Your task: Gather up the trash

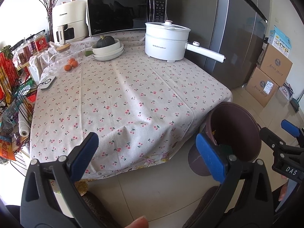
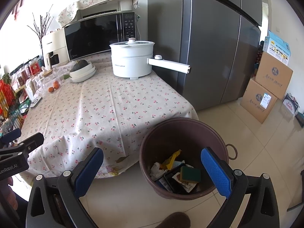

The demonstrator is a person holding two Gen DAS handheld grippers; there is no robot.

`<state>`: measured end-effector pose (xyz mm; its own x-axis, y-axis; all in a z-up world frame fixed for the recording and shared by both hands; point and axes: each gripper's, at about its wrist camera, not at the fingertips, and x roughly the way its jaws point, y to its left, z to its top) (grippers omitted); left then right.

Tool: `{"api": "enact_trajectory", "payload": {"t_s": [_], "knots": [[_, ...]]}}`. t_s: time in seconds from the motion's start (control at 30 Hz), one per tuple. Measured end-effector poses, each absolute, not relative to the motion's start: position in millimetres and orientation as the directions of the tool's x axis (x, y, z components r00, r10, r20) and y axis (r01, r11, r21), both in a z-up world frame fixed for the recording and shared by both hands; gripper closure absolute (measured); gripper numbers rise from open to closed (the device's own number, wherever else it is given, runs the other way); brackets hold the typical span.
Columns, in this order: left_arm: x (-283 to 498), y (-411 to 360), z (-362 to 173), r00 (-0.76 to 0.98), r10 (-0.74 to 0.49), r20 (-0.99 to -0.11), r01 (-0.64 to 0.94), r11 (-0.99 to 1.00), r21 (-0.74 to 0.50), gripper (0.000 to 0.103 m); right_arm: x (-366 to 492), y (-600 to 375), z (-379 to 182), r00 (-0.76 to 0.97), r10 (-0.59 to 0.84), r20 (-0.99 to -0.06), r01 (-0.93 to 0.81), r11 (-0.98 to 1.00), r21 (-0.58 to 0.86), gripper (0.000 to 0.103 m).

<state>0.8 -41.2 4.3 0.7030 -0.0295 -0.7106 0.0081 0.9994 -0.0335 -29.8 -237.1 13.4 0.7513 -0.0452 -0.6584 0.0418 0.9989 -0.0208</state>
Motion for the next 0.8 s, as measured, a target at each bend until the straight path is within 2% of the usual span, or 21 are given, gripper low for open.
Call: {"api": "enact_trajectory", "payload": {"t_s": [0.8], "knots": [[0.4, -43.0, 3.0, 0.698, -0.038, -0.715, 0.013, 0.999, -0.040, 0.001, -29.1, -239.5, 10.9, 0.748, -0.045, -0.662, 0.040, 0.999, -0.023, 0.000]]}}
